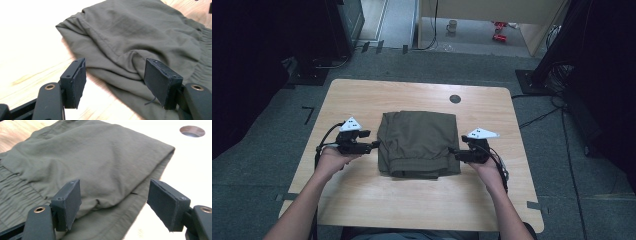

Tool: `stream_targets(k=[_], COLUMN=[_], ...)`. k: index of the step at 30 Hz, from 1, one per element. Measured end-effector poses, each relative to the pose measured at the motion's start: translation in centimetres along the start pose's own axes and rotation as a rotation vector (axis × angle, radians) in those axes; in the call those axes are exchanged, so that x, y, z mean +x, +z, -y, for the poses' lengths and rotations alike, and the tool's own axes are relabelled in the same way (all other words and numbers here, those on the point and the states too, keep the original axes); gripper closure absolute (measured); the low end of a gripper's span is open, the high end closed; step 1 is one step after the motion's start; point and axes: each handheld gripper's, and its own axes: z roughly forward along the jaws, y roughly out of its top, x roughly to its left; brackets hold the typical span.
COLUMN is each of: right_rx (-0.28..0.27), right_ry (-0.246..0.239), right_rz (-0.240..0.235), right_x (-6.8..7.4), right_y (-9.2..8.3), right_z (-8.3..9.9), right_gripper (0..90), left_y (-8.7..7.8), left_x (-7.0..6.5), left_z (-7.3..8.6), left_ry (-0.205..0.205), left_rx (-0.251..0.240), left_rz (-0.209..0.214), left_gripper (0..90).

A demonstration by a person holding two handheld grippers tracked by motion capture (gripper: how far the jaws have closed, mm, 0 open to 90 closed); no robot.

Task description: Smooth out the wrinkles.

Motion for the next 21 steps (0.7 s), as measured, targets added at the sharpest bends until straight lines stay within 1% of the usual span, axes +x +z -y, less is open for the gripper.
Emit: stream_targets(k=[5, 9, 10, 12, 13, 15, 18, 20, 21], right_rx=[-0.002, -0.014, -0.016, -0.031, -0.034, -0.030, -0.028, -0.023, -0.020], right_ry=[-0.001, 0.003, 0.005, -0.002, -0.009, 0.003, 0.024, 0.024, 0.025], right_rz=[0.032, 0.051, 0.056, 0.070, 0.078, 0.096, 0.116, 0.128, 0.133], right_x=[-0.9, -1.8, -2.1, -2.6, -2.9, -3.5, -4.1, -4.4, -4.6], right_y=[-0.5, -1.0, -1.1, -1.3, -1.4, -1.5, -1.5, -1.5, -1.5], right_z=[0.3, 0.5, 0.6, 0.8, 0.9, 1.2, 1.6, 1.8, 1.9], right_gripper=[26.0, 25.7, 25.6, 24.1, 24.1, 23.9, 23.4, 23.4, 23.4], left_y=[0.0, -0.1, -0.1, -0.1, 0.0, 0.0, 0.0, 0.0, 0.1], left_x=[0.8, 1.2, 1.4, 1.7, 1.9, 2.3, 2.8, 3.2, 3.4], left_z=[0.6, 1.2, 1.4, 1.7, 1.9, 2.1, 2.6, 2.9, 3.0], left_ry=[-0.008, 0.014, 0.025, 0.029, 0.017, 0.003, -0.009, -0.030, -0.032], left_rx=[0.022, 0.034, 0.033, 0.031, 0.035, 0.044, 0.059, 0.066, 0.075], left_rz=[-0.026, -0.050, -0.061, -0.075, -0.080, -0.085, -0.105, -0.102, -0.107], left_gripper=[34.4, 34.3, 33.6, 31.3, 31.4, 31.0, 31.0, 30.9, 30.9])
